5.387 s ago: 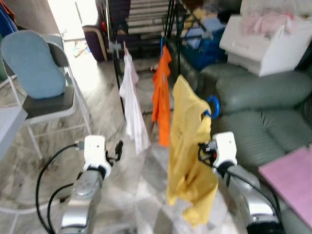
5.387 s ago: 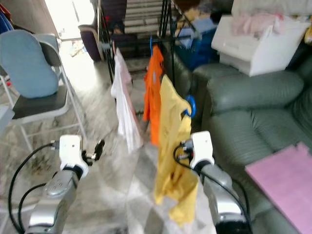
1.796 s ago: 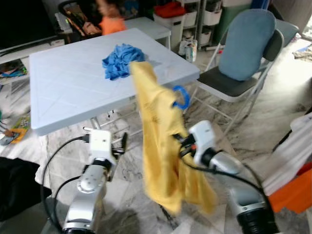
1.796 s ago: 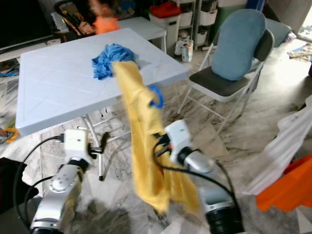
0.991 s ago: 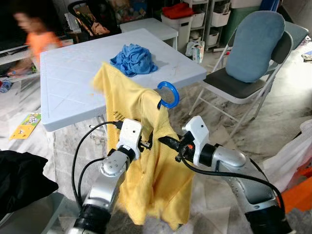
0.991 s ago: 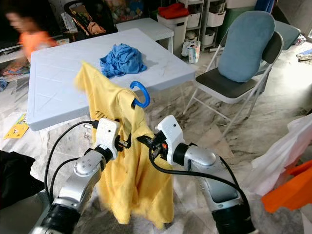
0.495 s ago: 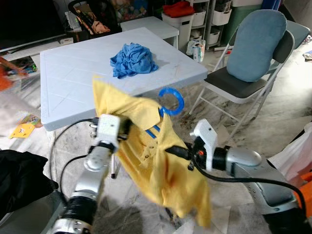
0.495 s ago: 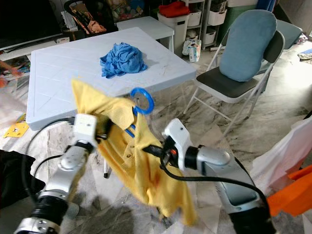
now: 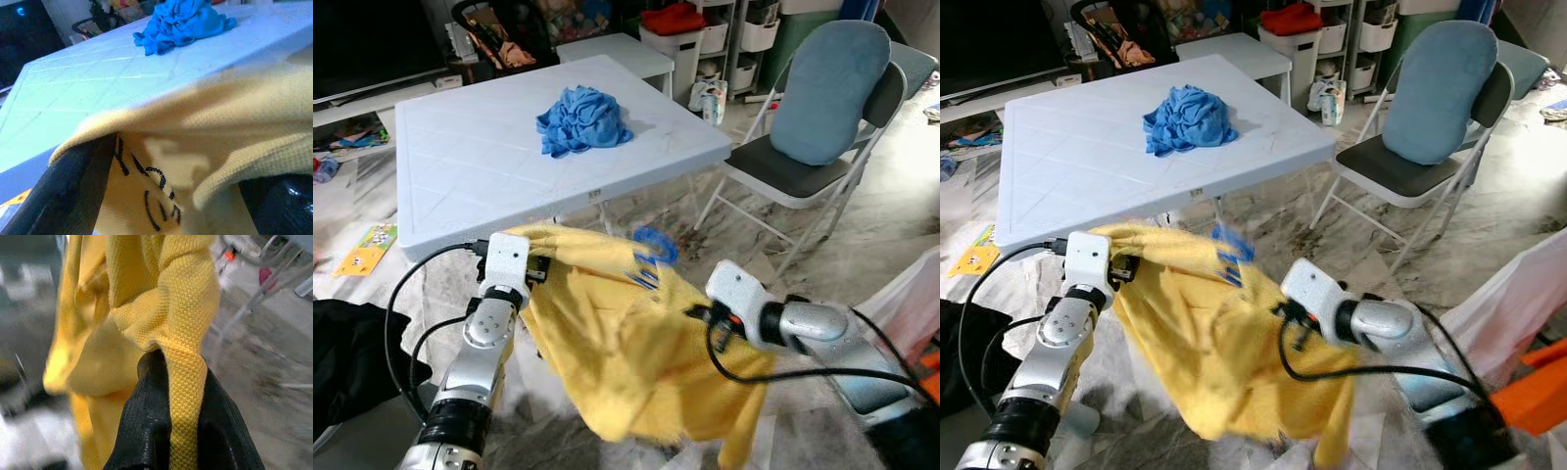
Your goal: Hang hanger
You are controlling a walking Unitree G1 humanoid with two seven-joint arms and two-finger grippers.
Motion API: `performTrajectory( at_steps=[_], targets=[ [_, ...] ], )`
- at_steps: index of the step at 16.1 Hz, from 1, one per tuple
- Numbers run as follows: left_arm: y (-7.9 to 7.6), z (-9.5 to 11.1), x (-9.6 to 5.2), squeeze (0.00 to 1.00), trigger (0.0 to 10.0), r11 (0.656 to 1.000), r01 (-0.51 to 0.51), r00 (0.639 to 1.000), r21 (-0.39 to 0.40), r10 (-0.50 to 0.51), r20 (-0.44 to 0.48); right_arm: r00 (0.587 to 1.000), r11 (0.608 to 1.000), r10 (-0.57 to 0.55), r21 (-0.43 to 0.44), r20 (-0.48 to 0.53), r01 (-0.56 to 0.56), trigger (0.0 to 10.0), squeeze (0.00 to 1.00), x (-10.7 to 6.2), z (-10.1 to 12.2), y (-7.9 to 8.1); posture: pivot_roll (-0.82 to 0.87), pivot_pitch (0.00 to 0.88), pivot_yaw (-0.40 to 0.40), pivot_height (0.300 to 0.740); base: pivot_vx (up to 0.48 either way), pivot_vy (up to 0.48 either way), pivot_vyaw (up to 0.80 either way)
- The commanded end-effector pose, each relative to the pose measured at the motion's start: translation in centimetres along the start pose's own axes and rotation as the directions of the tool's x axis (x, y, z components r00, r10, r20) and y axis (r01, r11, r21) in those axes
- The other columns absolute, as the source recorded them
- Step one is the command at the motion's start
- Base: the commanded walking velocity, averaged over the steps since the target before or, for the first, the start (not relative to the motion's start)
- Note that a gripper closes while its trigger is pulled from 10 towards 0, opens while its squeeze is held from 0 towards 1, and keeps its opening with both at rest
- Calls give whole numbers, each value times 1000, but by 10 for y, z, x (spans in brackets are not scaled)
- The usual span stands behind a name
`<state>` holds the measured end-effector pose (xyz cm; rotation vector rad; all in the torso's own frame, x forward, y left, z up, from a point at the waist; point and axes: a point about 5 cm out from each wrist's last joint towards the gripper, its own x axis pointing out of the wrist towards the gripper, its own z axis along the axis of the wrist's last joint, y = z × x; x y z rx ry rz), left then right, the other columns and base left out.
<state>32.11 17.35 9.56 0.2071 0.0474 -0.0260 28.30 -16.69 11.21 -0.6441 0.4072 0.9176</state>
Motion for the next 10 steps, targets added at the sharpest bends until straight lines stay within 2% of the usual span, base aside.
performTrajectory(
  at_steps=[1, 6, 7, 8, 10],
  targets=[
    [10, 9, 1, 0, 10000, 1000, -28, 999, -10, 28, 34, 1000, 998, 6, -58, -16, -7, 10000, 0, -3, -1, -3, -171, 0, 61, 740, 0, 0, 0],
    [31, 4, 5, 0, 10000, 987, -89, 996, -130, 85, -35, 989, 976, 117, -175, -86, -131, 10000, 0, -37, -21, -17, -182, 0, 63, 740, 0, 0, 0],
    [32, 2, 5, 0, 10000, 984, -90, 995, -153, 84, -51, 980, 970, 168, -159, -102, -183, 10000, 0, -48, -23, -19, -182, 0, 63, 740, 0, 0, 0],
    [30, 0, 6, 0, 10000, 980, -75, 996, -184, 64, -66, 970, 959, 224, -160, -90, -236, 10000, 0, -59, -22, -20, -188, 0, 67, 740, 0, 0, 0],
    [27, -4, 5, 0, 10000, 980, -47, 995, -194, 29, -95, 959, 948, 283, -148, -14, -282, 10000, 0, -72, -10, -23, -192, 0, 74, 740, 0, 0, 0]
  ],
)
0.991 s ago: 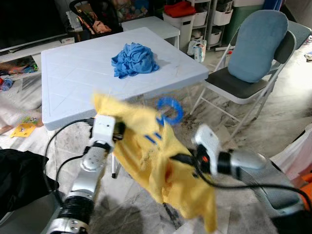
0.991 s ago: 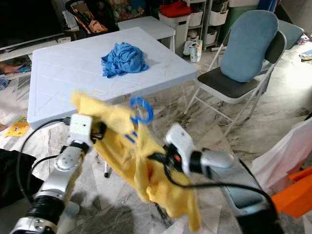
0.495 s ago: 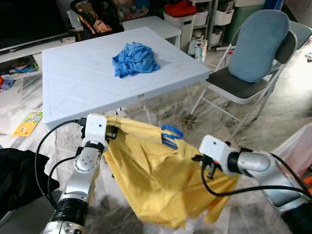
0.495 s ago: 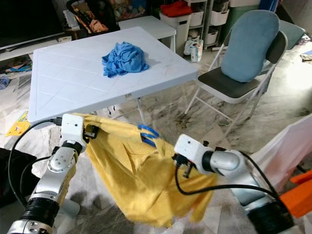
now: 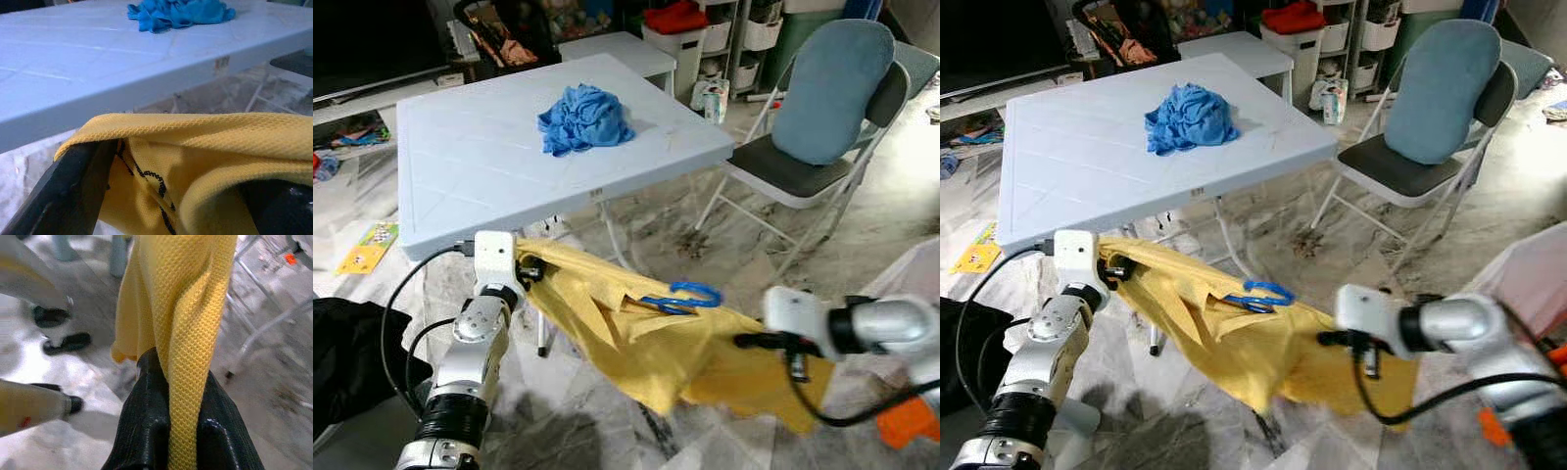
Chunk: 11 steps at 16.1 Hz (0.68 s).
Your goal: Hang hanger
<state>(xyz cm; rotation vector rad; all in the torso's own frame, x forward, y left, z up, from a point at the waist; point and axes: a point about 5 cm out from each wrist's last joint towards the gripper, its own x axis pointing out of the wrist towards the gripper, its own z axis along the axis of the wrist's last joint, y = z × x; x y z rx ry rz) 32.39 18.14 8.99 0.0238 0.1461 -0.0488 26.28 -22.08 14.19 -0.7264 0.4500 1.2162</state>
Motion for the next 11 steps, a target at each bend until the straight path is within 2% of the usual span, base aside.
performTrajectory(
  at_steps=[1, 3, 4, 5, 8, 9, 10, 11],
  targets=[
    [18, 3, 2, 0, 10000, 998, -55, 998, -24, 55, -17, 999, 999, 23, -23, 40, -22, 10000, 0, -18, 10, -5, -192, 0, 74, 740, 0, 0, 0],
    [12, -7, 1, 0, 10000, 999, -16, 997, -40, 13, -80, 990, 995, 92, -55, 106, -86, 10000, 0, -33, 28, -6, -194, 0, 77, 740, 0, 0, 0],
    [10, -10, 0, 0, 10000, 999, 5, 995, -43, -9, -97, 990, 995, 87, -63, 114, -81, 10000, 0, -36, 31, -9, -196, 0, 78, 740, 0, 0, 0],
    [5, -20, -2, 0, 10000, 998, 47, 986, -52, -54, -156, 989, 995, 58, -88, 135, -46, 10000, 0, -43, 40, -17, -196, 0, 79, 740, 0, 0, 0],
    [-5, -28, -6, 0, 10000, 991, 127, 968, -50, -135, -213, 981, 988, -82, -118, 175, 103, 10000, 0, -43, 51, -37, -197, 0, 79, 740, 0, 0, 0],
    [-9, -24, -5, 0, 10000, 990, 132, 972, -57, -140, -190, 977, 970, -162, -161, 137, 184, 10000, 0, -34, 46, -44, -195, 0, 78, 740, 0, 0, 0],
    [-8, -6, 0, 0, 10000, 995, 97, 991, -37, -100, -92, 978, 953, -191, -225, 79, 205, 10000, 0, -19, 38, -42, -190, 0, 75, 740, 0, 0, 0],
    [-4, 6, 3, 0, 10000, 998, 62, 997, -28, -63, -33, 978, 944, -202, -256, 47, 207, 10000, 0, -10, 33, -39, -189, 0, 74, 740, 0, 0, 0]
  ],
)
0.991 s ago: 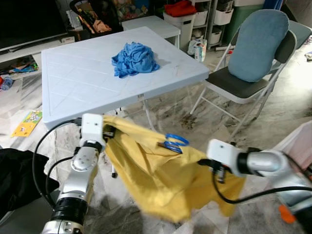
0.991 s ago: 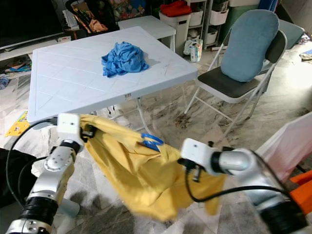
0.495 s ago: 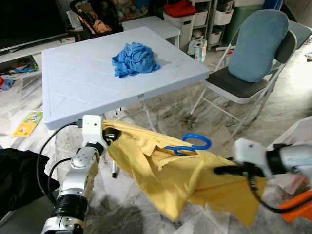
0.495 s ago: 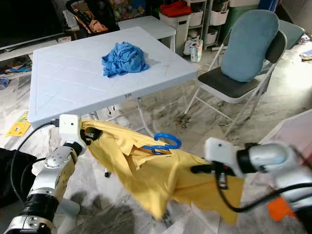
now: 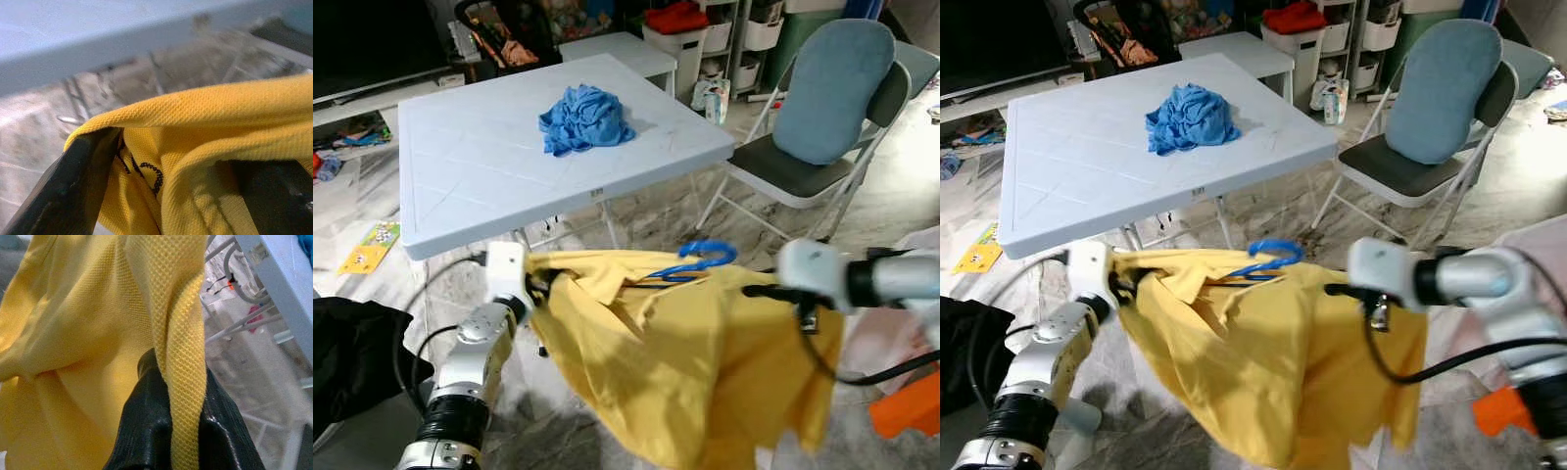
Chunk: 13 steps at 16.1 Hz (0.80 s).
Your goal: Hang hanger
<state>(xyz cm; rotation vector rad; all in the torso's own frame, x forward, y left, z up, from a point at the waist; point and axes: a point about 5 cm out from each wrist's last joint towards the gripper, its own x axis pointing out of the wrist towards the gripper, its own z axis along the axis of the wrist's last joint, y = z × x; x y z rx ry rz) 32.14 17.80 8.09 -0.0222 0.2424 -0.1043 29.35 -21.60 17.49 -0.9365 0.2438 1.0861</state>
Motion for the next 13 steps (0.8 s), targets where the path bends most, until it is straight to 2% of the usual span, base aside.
performTrajectory(
  at_steps=[1, 2, 3, 4, 6, 9, 11, 13],
  targets=[
    [3, 28, 3, 0, 10000, 999, -37, 992, 7, 36, 122, 998, 996, -59, -68, -17, 58, 10000, 0, 9, 3, -3, -188, 0, 71, 740, 0, 0, 0],
    [4, 40, 3, 0, 10000, 999, -49, 984, 8, 47, 172, 991, 989, -130, -75, -40, 126, 10000, 0, 18, 0, -4, -185, 0, 70, 740, 0, 0, 0],
    [1, 51, 3, 0, 10000, 999, -39, 977, 4, 37, 211, 977, 977, -212, -7, -22, 212, 10000, 0, 28, 1, -8, -183, 0, 69, 740, 0, 0, 0],
    [-2, 55, 3, 0, 10000, 1000, -28, 976, 5, 26, 217, 974, 974, -226, 1, -4, 226, 10000, 0, 31, 2, -8, -178, 0, 66, 740, 0, 0, 0],
    [-3, 52, 3, 0, 10000, 1000, -27, 977, 14, 23, 210, 983, 982, -184, -34, 1, 184, 10000, 0, 32, -1, -4, -179, 0, 67, 740, 0, 0, 0],
    [5, 42, 3, 0, 10000, 998, -56, 985, 16, 53, 167, 997, 995, -72, -71, 7, 73, 10000, 0, 14, -6, 1, -187, 0, 69, 740, 0, 0, 0],
    [10, 39, 3, 0, 10000, 998, -69, 987, -5, 69, 148, 1000, 999, -24, -39, 14, 24, 10000, 0, 0, -9, 1, -189, 0, 73, 740, 0, 0, 0],
    [15, 30, 3, 0, 10000, 998, -57, 995, 15, 56, 87, 1000, 1000, 11, 1, 19, -11, 10000, 0, -33, -9, -13, -197, 0, 79, 740, 0, 0, 0]
  ],
)
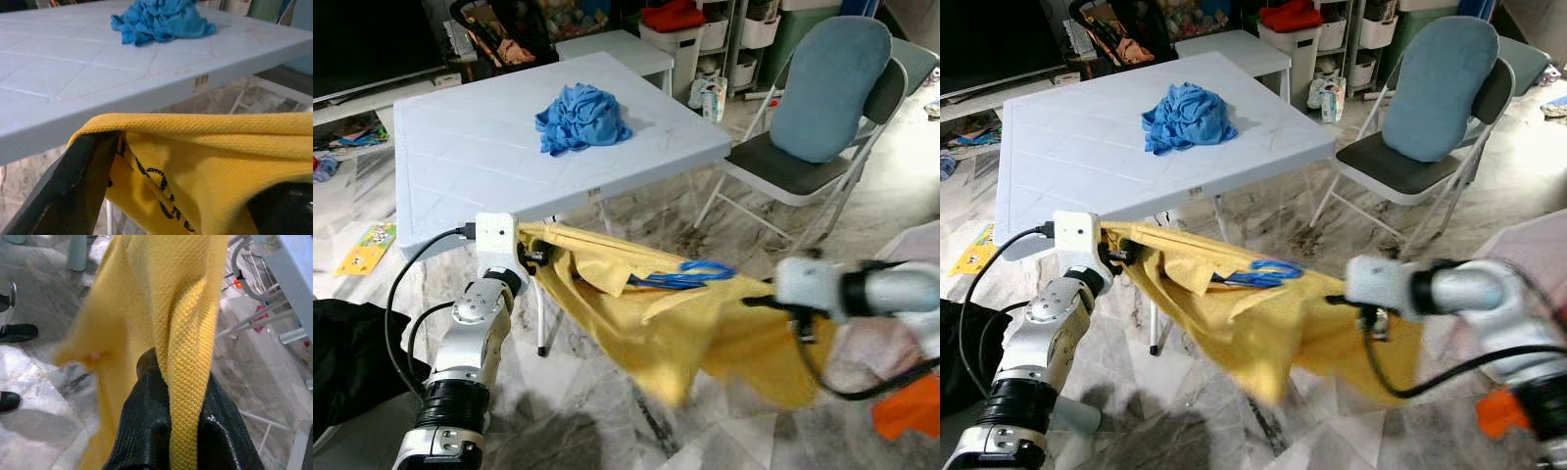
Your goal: Hang hanger
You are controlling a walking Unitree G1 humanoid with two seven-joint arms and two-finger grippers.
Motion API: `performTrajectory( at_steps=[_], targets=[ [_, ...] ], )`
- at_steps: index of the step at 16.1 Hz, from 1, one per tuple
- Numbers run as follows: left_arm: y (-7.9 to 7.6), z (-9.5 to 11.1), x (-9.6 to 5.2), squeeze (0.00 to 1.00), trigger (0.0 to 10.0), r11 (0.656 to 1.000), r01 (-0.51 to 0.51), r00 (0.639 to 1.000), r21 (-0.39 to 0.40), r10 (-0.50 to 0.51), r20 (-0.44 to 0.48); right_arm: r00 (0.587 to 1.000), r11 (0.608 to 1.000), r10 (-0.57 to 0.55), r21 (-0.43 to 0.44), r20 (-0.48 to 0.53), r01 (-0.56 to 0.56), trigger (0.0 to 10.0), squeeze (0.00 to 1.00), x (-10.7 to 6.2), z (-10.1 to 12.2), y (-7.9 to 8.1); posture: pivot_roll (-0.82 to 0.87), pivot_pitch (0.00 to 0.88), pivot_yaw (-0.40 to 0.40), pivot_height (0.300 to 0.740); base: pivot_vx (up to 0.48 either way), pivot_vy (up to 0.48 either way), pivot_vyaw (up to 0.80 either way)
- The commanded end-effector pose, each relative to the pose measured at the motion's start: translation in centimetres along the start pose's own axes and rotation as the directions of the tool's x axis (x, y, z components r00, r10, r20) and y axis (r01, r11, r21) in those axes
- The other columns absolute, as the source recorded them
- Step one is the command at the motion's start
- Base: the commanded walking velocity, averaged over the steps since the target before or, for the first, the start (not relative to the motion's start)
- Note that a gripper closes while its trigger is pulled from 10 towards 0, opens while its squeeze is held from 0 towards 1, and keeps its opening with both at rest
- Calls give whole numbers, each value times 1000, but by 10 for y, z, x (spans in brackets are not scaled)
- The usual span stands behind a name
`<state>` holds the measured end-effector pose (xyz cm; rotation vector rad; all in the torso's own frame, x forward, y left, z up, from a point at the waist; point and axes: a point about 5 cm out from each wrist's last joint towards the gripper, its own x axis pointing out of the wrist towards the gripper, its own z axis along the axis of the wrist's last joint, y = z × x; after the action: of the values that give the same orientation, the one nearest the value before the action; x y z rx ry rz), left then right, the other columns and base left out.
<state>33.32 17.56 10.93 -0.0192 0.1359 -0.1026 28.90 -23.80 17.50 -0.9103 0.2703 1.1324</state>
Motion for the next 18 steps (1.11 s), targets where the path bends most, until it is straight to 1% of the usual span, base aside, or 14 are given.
performTrajectory(
  at_steps=[1, 3, 4, 6, 7, 8, 9, 11, 12, 13, 14, 16, 17, 18],
  targets=[
    [18, -4, -2, 0, 10000, 999, -51, 998, 14, 51, -39, 999, 999, -31, -10, 22, 31, 10000, 0, -26, 9, -16, -200, 0, 81, 740, 0, 0, 0],
    [18, -12, -3, 0, 10000, 999, -33, 996, 1, 33, -84, 997, 1000, 24, 11, 78, -25, 10000, 0, -44, 22, -19, -203, 0, 84, 740, 0, 0, 0],
    [15, -17, -3, 0, 10000, 1000, -10, 994, 4, 10, -107, 990, 999, 29, 27, 136, -33, 10000, 0, -52, 34, -25, -206, 0, 87, 740, 0, 0, 0],
    [5, -25, -5, 0, 10000, 999, 45, 988, -8, -46, -147, 959, 995, 33, 78, 283, -57, 10000, 0, -58, 56, -32, -204, 0, 88, 740, 0, 0, 0],
    [1, -27, -6, 0, 10000, 998, 63, 985, -12, -65, -157, 948, 994, 43, 80, 316, -72, 10000, 0, -59, 61, -32, -204, 0, 88, 740, 0, 0, 0],
    [-16, -31, -8, 0, 10000, 990, 142, 977, -5, -141, -160, 913, 993, -14, 111, 407, -34, 10000, 0, -56, 74, -39, -201, 0, 83, 740, 0, 0, 0],
    [-25, -31, -10, 0, 10000, 983, 184, 972, -14, -184, -146, 902, 991, -49, 137, 429, -12, 10000, 0, -49, 77, -42, -199, 0, 82, 740, 0, 0, 0],
    [-39, -31, -15, 0, 10000, 968, 251, 959, -6, -250, -131, 898, 973, -175, 210, 404, 95, 10000, 0, -25, 74, -48, -187, 0, 73, 740, 0, 0, 0],
    [-51, -29, -22, 1000, 10000, 939, 343, 935, 12, -340, -99, 898, 960, -219, 249, 383, 127, 10000, 0, -7, 70, -44, -181, 0, 69, 740, 0, 0, 0],
    [-53, -29, -24, 1000, 10000, 933, 360, 930, 11, -357, -91, 897, 956, -223, 265, 381, 125, 10000, 0, -3, 70, -43, -181, 0, 69, 740, 0, 0, 0],
    [-61, -27, -30, 1000, 10000, 909, 416, 908, 33, -413, -71, 905, 947, -228, 296, 360, 122, 10000, 0, 12, 63, -35, -167, 0, 64, 740, 0, 0, 0],
    [-72, -26, -41, 1000, 10000, 853, 516, 856, 76, -512, -70, 927, 935, -275, 296, 256, 196, 10000, 0, 38, 46, -29, -158, 0, 63, 740, 0, 0, 0],
    [-78, -26, -48, 1000, 10000, 810, 579, 816, 99, -574, -73, 937, 929, -280, 306, 209, 210, 10000, 0, 48, 37, -26, -154, 0, 62, 740, 0, 0, 0],
    [-84, -25, -57, 1000, 10000, 747, 651, 759, 135, -647, -77, 950, 932, -274, 286, 148, 224, 10000, 0, 60, 25, -23, -149, 0, 59, 740, 0, 0, 0]
  ],
)
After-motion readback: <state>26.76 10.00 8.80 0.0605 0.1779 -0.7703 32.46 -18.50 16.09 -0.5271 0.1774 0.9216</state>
